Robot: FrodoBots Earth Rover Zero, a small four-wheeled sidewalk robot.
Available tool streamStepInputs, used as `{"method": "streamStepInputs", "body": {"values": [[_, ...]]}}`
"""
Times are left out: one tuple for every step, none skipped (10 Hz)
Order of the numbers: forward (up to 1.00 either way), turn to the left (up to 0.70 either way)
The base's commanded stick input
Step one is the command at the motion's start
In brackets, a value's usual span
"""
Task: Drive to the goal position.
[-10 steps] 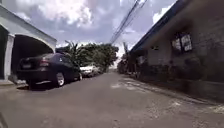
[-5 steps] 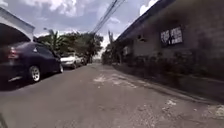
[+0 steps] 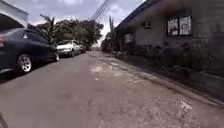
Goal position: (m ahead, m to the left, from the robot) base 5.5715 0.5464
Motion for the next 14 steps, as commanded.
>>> {"method": "streamStepInputs", "body": {"values": [[0.7, 0.0], [0.7, 0.0], [0.7, 0.0], [0.7, 0.0], [0.7, 0.0], [0.7, 0.0], [0.7, 0.0], [0.7, 0.0], [0.7, 0.0], [0.7, 0.0], [0.7, 0.0], [0.7, 0.0], [0.7, 0.0], [0.7, 0.0]]}}
